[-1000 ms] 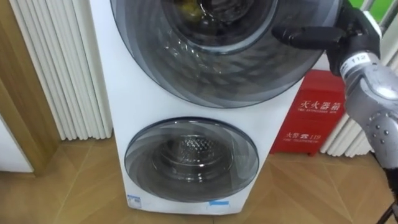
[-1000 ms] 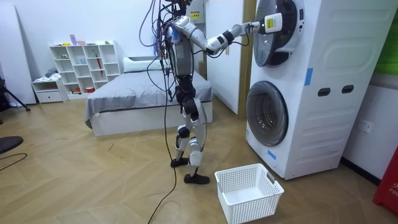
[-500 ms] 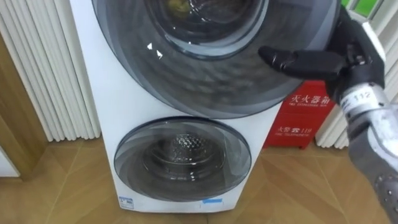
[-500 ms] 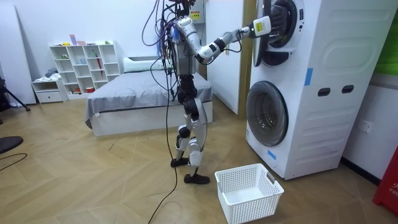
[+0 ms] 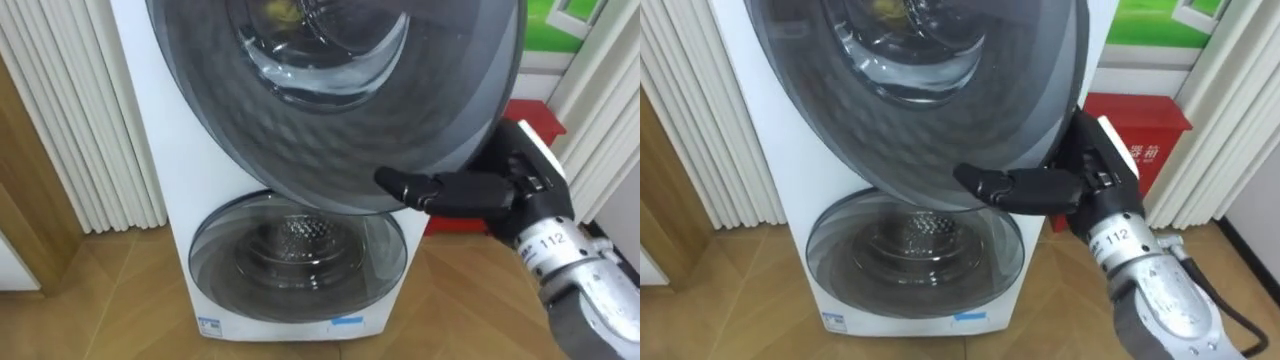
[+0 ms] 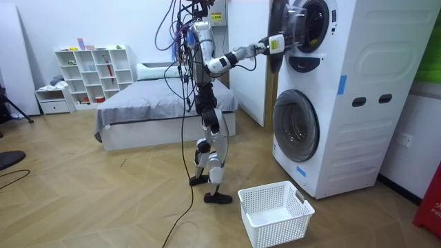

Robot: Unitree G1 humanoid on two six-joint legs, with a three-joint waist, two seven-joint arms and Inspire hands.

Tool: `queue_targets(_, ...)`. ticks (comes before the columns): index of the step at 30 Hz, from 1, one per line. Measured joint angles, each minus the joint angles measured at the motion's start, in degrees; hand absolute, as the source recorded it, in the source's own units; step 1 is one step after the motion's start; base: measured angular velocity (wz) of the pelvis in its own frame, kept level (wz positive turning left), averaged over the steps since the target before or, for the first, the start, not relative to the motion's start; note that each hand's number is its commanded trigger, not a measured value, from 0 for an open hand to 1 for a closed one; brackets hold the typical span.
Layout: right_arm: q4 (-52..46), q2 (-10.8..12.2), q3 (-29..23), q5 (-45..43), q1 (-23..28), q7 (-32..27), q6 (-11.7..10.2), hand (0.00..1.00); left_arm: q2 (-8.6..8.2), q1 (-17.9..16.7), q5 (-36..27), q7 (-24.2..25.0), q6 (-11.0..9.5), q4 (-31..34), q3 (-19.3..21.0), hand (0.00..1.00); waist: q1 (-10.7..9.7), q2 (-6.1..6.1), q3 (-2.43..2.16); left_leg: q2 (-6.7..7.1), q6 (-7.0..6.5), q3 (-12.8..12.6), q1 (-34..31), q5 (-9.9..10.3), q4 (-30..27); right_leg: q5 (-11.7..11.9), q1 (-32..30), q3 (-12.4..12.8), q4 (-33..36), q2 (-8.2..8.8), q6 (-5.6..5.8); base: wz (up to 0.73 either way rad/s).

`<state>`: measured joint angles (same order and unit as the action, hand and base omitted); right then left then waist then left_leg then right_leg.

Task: Pick clothes from washing machine

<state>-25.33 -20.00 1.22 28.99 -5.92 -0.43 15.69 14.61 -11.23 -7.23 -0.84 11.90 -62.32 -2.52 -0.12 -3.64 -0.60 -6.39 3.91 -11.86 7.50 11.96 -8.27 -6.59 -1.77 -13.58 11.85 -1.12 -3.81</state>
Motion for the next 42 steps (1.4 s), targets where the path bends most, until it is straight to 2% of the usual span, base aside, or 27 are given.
queue_targets(9, -2.66, -0.14, -0.05, 0.24, 1.16, 4.25, 0.96, 0.0, -0.25, -0.89, 0.13, -0.14, -2.57, -2.54, 1.14, 0.0, -1.25, -0.36, -0.19, 0.01, 0.0, -0.06, 0.1, 0.0, -0.06, 0.01, 0.07, 0.1, -0.15, 0.25, 0.03, 0.0)
queue_targets(14, -4.64, -0.34, -0.85, 0.01, 1.16, 4.33, 3.08, 0.0, -0.88, -1.39, 0.51, 0.2, -2.82, -2.54, 3.48, 0.0, -1.37, -0.37, -0.2, 0.0, 0.0, -0.14, -0.28, 0.0, -0.06, -0.01, -0.33, 0.11, -0.15, 0.24, 0.06, 0.0)
queue_targets(21, -4.89, -1.33, -1.38, 0.22, 1.14, 4.28, 3.23, 0.0, -1.11, -2.37, 0.48, 0.24, -4.23, -2.41, 4.57, 0.0, -1.58, -0.78, -0.39, 0.01, 0.0, -0.18, -0.75, -0.01, -0.08, -0.02, -0.8, 0.07, -0.09, 0.2, 0.07, 0.0)
queue_targets(23, -5.32, -2.02, -1.53, 0.19, 1.14, 4.24, 3.37, 0.0, -1.14, -2.47, 0.43, 0.24, -5.03, -2.35, 4.58, 0.0, -1.6, -0.84, -0.41, 0.01, 0.0, -0.18, -1.04, -0.01, -0.12, -0.01, -1.11, 0.08, -0.04, 0.13, 0.07, 0.0)
queue_targets(25, -6.52, -3.82, -1.56, 0.22, 1.14, 4.05, 4.45, 0.0, -1.13, -2.9, 0.45, 0.24, -5.73, -2.39, 4.6, 0.0, -1.7, -0.96, -0.39, 0.01, 0.0, -0.18, -1.08, -0.01, -0.12, -0.02, -1.16, 0.08, -0.04, 0.27, 0.06, 0.0)
queue_targets(31, -7.39, -7.69, -1.84, 0.29, 1.14, 4.6, 5.17, 0.0, -1.1, -3.08, 0.39, 0.25, -6.36, -2.54, 5.8, 0.0, -1.91, -1.63, -0.32, 0.01, 0.0, -0.19, -1.1, -0.01, -0.12, -0.05, -1.22, 0.17, -0.02, 0.24, 0.07, -0.01)
queue_targets(37, -7.42, -9.03, -2.4, 0.12, 1.14, 6.67, 5.6, 0.0, -0.63, -3.2, 0.21, 0.26, -7.26, -2.45, 5.81, 0.0, -1.84, -2.43, -0.29, 0.01, 0.0, -0.37, -0.86, -0.01, -0.12, -0.06, -1.23, 0.6, 0.01, 0.07, 0.04, -0.03)
queue_targets(42, -8.0, -9.64, -2.39, -1.05, 1.13, 8.43, 5.6, 0.0, -0.53, -3.23, 0.18, 0.34, -7.49, -2.36, 5.72, 0.0, -1.74, -2.62, -0.22, 0.01, 0.0, -0.54, -0.77, -0.01, -0.13, -0.1, -1.46, 0.84, 0.29, 0.14, -0.01, -0.03)
